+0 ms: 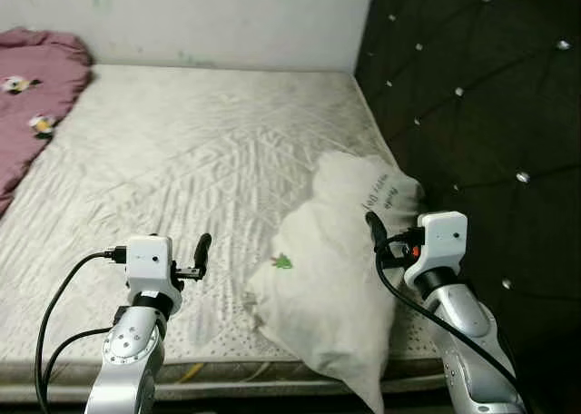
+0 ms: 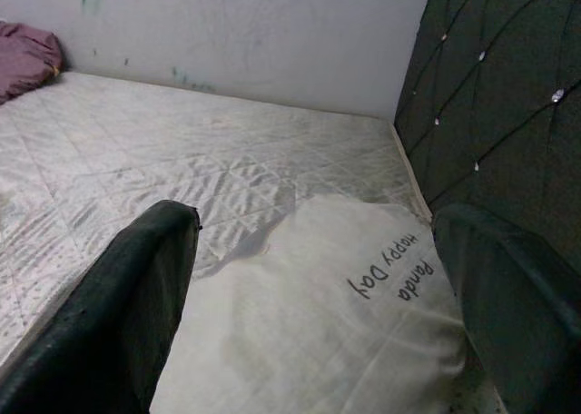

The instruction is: Clean up the room

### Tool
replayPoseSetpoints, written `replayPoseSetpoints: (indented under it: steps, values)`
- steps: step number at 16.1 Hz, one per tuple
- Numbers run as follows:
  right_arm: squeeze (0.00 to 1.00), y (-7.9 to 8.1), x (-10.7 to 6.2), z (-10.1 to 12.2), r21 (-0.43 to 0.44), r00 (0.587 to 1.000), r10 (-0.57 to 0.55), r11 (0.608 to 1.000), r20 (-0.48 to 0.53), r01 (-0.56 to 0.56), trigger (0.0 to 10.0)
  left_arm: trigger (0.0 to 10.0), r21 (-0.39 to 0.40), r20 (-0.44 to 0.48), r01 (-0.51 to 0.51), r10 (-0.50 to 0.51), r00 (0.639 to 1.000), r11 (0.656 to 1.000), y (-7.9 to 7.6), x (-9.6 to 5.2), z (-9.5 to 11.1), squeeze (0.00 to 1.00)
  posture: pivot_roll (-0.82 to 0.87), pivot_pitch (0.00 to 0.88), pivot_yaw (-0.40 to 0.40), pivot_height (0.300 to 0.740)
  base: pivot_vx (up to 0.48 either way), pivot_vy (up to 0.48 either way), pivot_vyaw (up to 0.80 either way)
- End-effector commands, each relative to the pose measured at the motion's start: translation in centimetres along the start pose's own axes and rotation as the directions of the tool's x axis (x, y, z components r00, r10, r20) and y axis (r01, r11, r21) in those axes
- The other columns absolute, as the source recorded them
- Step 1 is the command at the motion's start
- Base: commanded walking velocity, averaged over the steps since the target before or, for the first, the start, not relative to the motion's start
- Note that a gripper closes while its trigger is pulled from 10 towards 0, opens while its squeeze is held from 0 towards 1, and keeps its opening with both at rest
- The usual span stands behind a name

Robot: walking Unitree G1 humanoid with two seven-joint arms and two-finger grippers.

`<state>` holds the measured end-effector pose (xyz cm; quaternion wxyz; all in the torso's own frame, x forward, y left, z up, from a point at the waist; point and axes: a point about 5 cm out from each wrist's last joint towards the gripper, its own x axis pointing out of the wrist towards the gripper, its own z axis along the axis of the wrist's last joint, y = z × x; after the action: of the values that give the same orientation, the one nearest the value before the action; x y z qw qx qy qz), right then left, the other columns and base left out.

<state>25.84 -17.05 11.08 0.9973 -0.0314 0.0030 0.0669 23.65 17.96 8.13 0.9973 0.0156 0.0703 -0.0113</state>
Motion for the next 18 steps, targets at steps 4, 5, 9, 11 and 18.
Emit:
replayPoseSetpoints:
  steps: [4, 5, 9, 11, 18]
  values:
    - [0.0, -0.01, 0.23, -0.28, 0.008, 1.0, -0.011, 1.0, -0.02, 0.012, 10.0, 10.0, -0.003, -0.004, -0.006, 0.006, 1.0, 1.0, 0.23, 0.1, 0.01, 0.0, -0.01, 0.0, -0.085, 0.74, 0.0, 0.0, 0.0]
    - [0.0, -0.02, 0.22, -0.28, 0.007, 1.0, -0.011, 1.0, -0.019, 0.012, 10.0, 10.0, -0.012, -0.006, -0.007, 0.007, 1.0, 1.0, 0.24, 0.15, 0.0, 0.0, -0.01, 0.0, -0.085, 0.74, 0.0, 0.0, 0.0]
    - [0.0, 0.08, 0.1, -0.26, 0.015, 1.0, -0.007, 1.0, -0.02, 0.007, 10.0, 10.0, -0.024, -0.015, -0.004, 0.003, 1.0, 1.0, 0.26, 0.24, -0.03, 0.0, -0.01, 0.0, -0.084, 0.74, 0.0, 0.296, 0.0]
    - [0.0, 0.09, 0.11, -0.25, 0.016, 1.0, -0.006, 1.0, -0.018, 0.007, 10.0, 10.0, -0.023, -0.018, -0.006, 0.006, 1.0, 1.0, 0.29, 0.25, -0.05, 0.0, -0.01, 0.0, -0.084, 0.74, 0.0, 0.48, 0.0]
    - [0.0, 0.28, 0.2, -0.06, 0.013, 1.0, 0.001, 1.0, -0.011, -0.001, 10.0, 10.0, 0.004, -0.005, -0.012, 0.012, 1.0, 1.0, 0.4, 0.27, 0.12, 0.0, -0.01, 0.0, -0.083, 0.74, 0.0, 0.059, 0.0]
